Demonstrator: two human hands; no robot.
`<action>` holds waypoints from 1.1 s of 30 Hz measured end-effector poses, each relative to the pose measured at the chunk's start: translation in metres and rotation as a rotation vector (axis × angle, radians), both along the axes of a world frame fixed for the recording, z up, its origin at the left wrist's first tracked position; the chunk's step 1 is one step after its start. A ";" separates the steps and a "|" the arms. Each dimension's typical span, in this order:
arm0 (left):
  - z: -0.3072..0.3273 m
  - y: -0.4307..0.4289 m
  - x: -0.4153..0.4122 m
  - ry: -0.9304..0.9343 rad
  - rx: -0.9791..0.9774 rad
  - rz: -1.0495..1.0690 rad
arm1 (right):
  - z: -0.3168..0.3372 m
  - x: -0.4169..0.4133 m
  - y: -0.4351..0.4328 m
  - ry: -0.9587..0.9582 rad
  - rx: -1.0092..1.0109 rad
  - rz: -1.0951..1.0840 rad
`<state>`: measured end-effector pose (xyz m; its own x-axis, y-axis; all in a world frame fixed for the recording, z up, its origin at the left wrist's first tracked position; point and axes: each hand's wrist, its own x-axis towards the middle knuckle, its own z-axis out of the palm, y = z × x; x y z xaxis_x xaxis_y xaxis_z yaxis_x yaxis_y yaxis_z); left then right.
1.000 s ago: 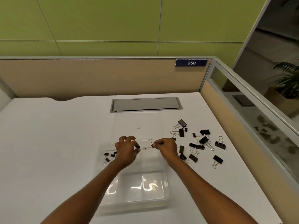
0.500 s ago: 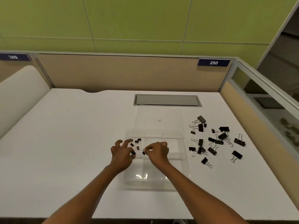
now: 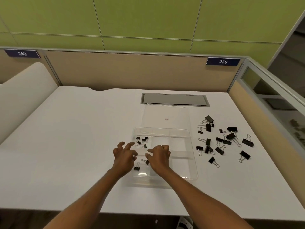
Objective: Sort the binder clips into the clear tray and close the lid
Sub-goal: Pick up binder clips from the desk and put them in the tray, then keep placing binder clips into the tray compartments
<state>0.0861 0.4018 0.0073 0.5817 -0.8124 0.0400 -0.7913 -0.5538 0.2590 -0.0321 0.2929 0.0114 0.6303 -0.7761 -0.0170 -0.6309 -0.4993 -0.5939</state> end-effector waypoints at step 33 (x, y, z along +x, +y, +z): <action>0.022 -0.249 -0.090 -0.022 -0.051 -0.310 | 0.029 -0.123 -0.203 -0.122 0.098 -0.216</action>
<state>-0.0037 0.1531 0.0293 0.3052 -0.9476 0.0947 -0.9261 -0.2722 0.2613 -0.1556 0.0901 0.0404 0.4524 -0.8912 -0.0327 -0.6370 -0.2972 -0.7113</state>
